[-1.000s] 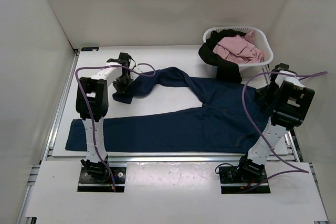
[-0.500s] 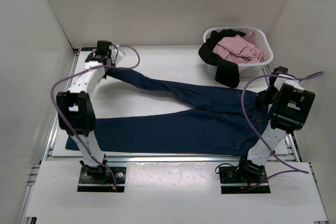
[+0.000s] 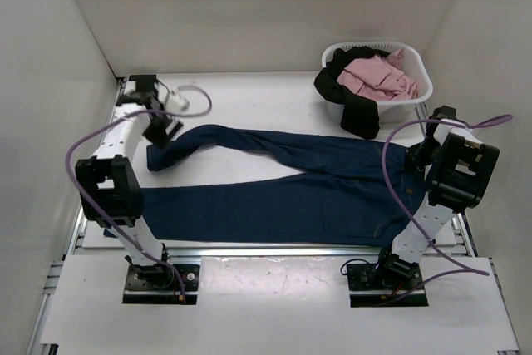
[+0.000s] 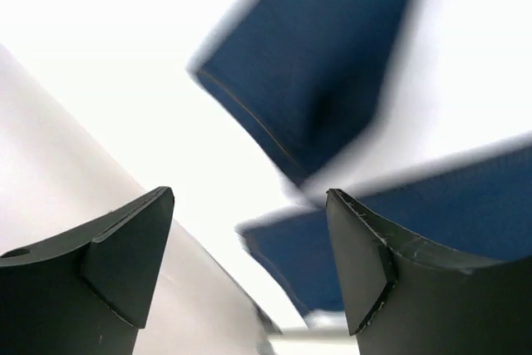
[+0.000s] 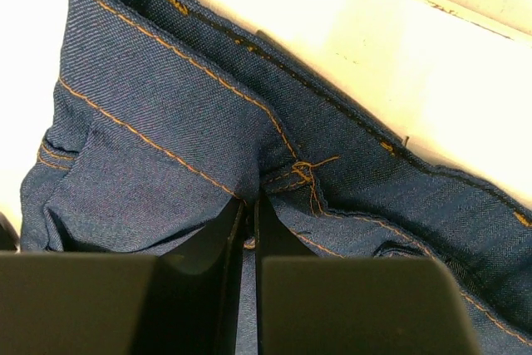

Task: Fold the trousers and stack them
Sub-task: Flatten the trousers out

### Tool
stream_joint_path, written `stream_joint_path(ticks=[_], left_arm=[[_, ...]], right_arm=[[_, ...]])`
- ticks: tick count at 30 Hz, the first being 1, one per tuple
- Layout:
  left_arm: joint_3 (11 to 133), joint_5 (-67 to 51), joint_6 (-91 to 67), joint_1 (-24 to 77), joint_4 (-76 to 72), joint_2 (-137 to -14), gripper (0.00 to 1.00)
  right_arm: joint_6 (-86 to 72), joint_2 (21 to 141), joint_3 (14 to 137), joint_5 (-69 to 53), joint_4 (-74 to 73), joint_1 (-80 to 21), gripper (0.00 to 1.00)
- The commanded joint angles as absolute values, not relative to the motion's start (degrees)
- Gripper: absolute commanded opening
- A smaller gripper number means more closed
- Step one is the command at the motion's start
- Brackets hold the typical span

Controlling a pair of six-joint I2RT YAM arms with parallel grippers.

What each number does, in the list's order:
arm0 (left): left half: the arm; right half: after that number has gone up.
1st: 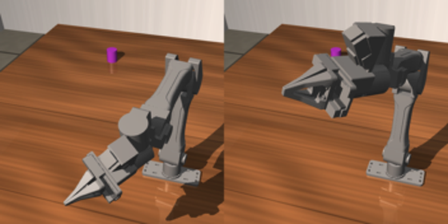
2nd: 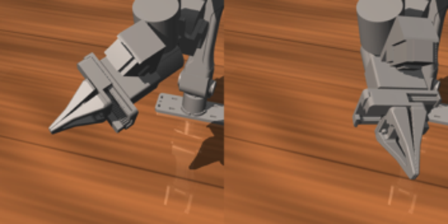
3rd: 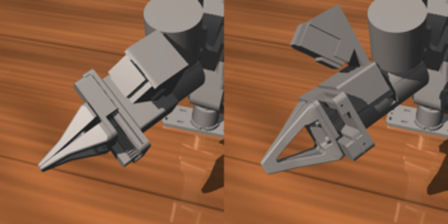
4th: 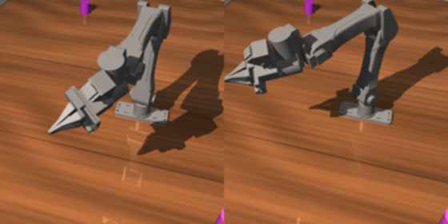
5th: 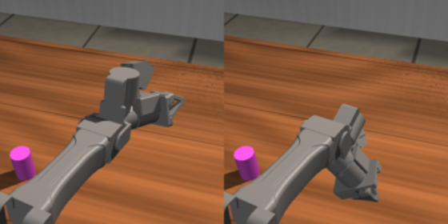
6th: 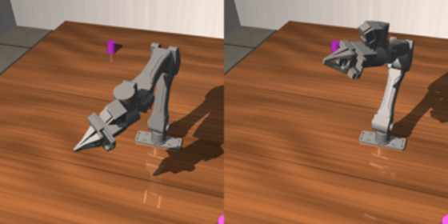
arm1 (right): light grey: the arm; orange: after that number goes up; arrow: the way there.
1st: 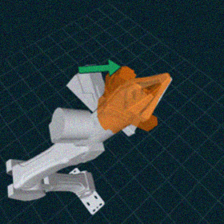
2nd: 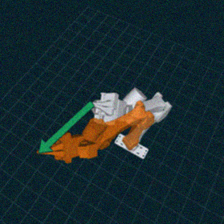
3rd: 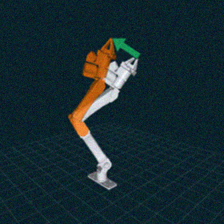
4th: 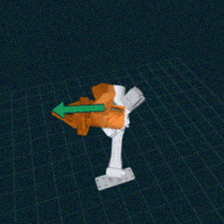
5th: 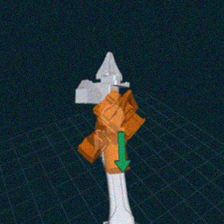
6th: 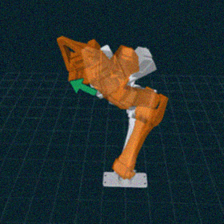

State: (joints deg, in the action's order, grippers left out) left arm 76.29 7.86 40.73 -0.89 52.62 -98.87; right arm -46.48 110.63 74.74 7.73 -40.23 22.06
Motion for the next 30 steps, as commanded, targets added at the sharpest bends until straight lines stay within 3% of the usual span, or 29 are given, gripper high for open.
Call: stream_joint_path(ticks=[1,5,10,12,19,22,25,26,27,30], left_arm=[[91.5,-5.3,40.3,-4.3,56.8,-95.4,0.85],[101.1,-9.1,36.8,-8.3,59.1,-104.3,0.82],[108.4,-2.9,34.0,-9.3,61.2,-119.2,0.79],[108.4,-1.1,34.0,-9.3,58.9,-121.9,0.87],[112.6,1.7,33.0,-9.3,54.6,-131.2,0.96],[113.1,2.9,33.0,-9.3,54.6,-135.7,0.95],[109.9,4.1,34.4,-9.3,55.1,-137.0,0.7],[108.9,3.4,34.5,-9.3,55.1,-136.2,0.51],[108.2,3.4,34.5,-9.3,55.1,-135.5,0.14],[110.7,2.9,33.8,-9.3,55.1,-131.0,0.14]], right_arm=[[-45.2,112.9,71.0,9.6,-43.2,22.7,0.03],[-45.2,112.9,71.0,9.6,-43.2,22.7,0.03],[-44.1,113.9,72.2,10.2,-43.2,22.7,0.03],[-43.4,113.9,72.7,10.8,-43.2,22.7,0.03],[-42.9,114.4,71.6,11.3,-43.2,22.7,0.03],[-42.9,115.0,71.6,12.0,-43.2,22.7,0.03],[-42.9,115.0,71.6,12.0,-43.2,22.7,0.03],[-42.9,115.0,71.6,12.5,-43.2,22.7,0.03],[-42.9,115.0,71.6,12.5,-43.8,22.7,0.03],[-42.9,115.0,72.2,12.5,-43.8,22.7,0.03]])
